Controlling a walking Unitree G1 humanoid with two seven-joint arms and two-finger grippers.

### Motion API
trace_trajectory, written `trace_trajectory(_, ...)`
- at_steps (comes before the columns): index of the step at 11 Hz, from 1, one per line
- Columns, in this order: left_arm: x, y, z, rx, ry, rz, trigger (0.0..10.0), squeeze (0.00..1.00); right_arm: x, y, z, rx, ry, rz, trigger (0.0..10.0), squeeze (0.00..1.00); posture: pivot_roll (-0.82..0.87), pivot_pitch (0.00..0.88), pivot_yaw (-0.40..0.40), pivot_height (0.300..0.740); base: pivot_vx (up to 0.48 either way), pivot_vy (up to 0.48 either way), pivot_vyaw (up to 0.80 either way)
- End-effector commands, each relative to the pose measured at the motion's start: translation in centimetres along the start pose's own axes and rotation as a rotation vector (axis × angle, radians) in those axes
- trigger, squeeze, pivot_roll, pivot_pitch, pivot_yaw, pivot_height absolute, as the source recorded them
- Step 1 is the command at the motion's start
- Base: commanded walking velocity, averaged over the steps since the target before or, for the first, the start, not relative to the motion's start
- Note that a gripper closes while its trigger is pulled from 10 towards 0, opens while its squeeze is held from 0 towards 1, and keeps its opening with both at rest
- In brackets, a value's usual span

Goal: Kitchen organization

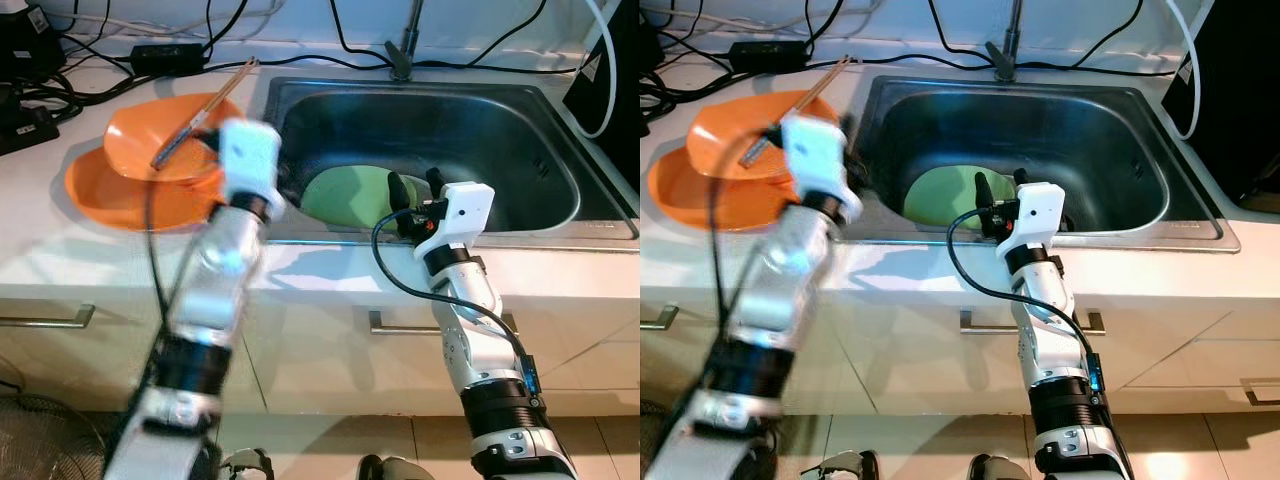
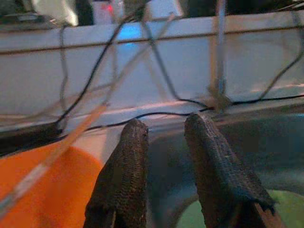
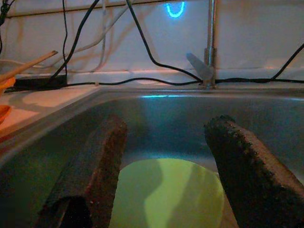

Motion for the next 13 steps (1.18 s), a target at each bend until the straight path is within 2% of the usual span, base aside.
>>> trace_trajectory(1, -0.6, 0.0, 0.6, 0.035, -0.026, 0.024, 10.0, 0.00, -0.9, -0.4, 0.2, -0.001, 0.013, 0.045, 10.0, 0.00, 0.07, 0.100, -0.005, 0.740, 0.000, 0.000, 0.00)
trace_trajectory(2, -1.2, -0.2, 2.0, 0.091, -0.050, 0.048, 10.0, 0.00, -1.0, -0.4, 0.2, -0.004, 0.015, 0.047, 10.0, 0.00, 0.08, 0.101, -0.005, 0.740, 0.000, 0.000, 0.00)
trace_trajectory(7, -2.4, -1.0, 4.7, 0.185, -0.109, 0.105, 10.0, 0.00, -1.3, -0.4, 0.2, 0.002, 0.016, 0.064, 10.0, 0.00, 0.08, 0.104, -0.008, 0.740, 0.000, 0.000, 0.00)
trace_trajectory(8, -2.7, -1.4, 5.7, 0.222, -0.144, 0.124, 10.0, 0.00, -1.3, -0.4, 0.2, 0.003, 0.015, 0.067, 10.0, 0.00, 0.09, 0.105, -0.010, 0.740, 0.000, 0.000, 0.00)
trace_trajectory(13, -2.6, -2.2, 8.6, 0.287, -0.095, 0.138, 10.0, 0.00, -1.4, -0.4, 0.3, 0.007, 0.015, 0.072, 10.0, 0.00, 0.10, 0.105, -0.013, 0.740, 0.000, 0.000, 0.00)
Point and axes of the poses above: a point about 5 cm out from each wrist's last joint towards the gripper, its own y axis pointing out of the wrist towards the gripper, its own x axis along the axis of the wrist's last joint, z = x × y, the point moved 2 cm from there along y, pointing out of the wrist towards the gripper, and after that the axes turned 3 degrees about y, right-handed, at the moved point
